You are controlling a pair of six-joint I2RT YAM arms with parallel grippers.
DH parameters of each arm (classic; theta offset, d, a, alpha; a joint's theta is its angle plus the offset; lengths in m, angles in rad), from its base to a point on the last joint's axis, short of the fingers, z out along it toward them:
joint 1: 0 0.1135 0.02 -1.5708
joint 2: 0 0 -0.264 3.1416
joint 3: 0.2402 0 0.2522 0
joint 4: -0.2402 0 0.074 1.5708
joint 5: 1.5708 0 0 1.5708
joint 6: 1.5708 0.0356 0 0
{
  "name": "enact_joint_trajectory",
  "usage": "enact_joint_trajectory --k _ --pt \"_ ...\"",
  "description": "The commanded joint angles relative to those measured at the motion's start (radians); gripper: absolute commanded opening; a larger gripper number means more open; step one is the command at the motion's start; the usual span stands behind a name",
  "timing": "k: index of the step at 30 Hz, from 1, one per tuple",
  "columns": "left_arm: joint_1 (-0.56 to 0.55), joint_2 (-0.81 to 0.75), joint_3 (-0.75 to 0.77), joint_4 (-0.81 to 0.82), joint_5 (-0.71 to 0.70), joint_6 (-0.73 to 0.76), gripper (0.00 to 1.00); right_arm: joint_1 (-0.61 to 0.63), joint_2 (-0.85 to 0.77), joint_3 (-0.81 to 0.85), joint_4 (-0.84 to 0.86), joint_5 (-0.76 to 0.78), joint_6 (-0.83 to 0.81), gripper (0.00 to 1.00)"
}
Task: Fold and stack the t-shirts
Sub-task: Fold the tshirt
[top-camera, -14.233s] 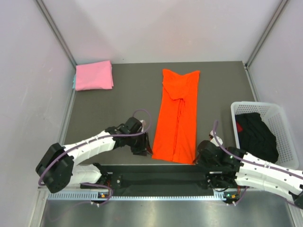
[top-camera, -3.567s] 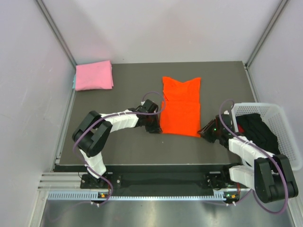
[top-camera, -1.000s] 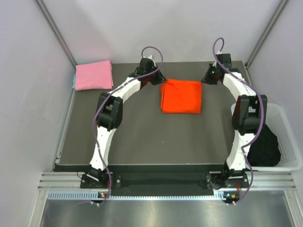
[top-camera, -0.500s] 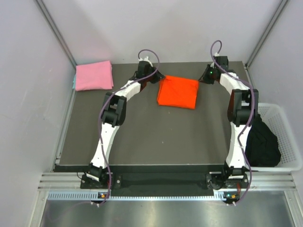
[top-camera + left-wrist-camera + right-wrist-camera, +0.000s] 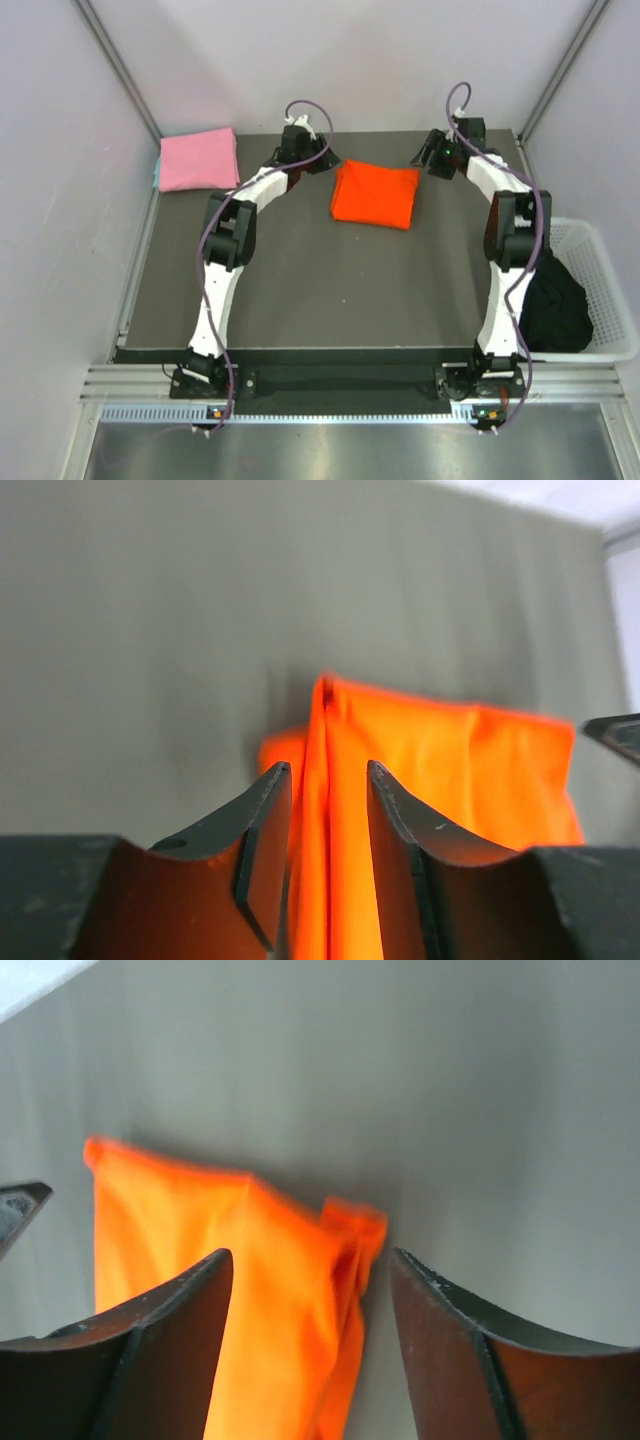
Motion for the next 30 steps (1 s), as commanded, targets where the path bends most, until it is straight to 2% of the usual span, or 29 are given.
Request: enact_joint_trajectory --k 1,7,13,20,25,28,29,30 --pt "0.005 -0.24 -0.142 -0.043 -0.03 0.15 0.41 -0.006 -0.204 -0.116 -0.004 -0.062 -0.059 0.65" --pt "0.001 -0.344 -0.371 -0.056 0.114 0.212 0.44 -0.006 -0.305 -0.331 0.007 -0.205 -0.129 0.68" --pt "-0.002 -0.305 -0.411 -0.075 0.18 0.249 0.45 -0.008 -0.287 -0.398 0.009 -0.306 -0.194 0.68" --pt "-0.012 -0.212 -0.397 -0.056 0.27 0.234 0.47 -0.005 -0.229 -0.437 0.05 -0.322 -0.194 0.67" --pt "-0.012 -0.196 -0.434 0.059 0.326 0.191 0.45 -0.002 -0.206 -0.48 0.085 -0.334 -0.181 0.61" --pt "-0.012 -0.182 -0.431 0.049 0.323 0.171 0.27 -0.003 -0.197 -0.498 0.096 -0.325 -0.174 0.52" --pt "-0.01 -0.18 -0.431 0.028 0.307 0.161 0.14 -0.003 -0.194 -0.504 0.102 -0.322 -0.163 0.43" --pt "-0.01 -0.176 -0.433 0.015 0.298 0.157 0.09 -0.003 -0.192 -0.509 0.107 -0.322 -0.157 0.37"
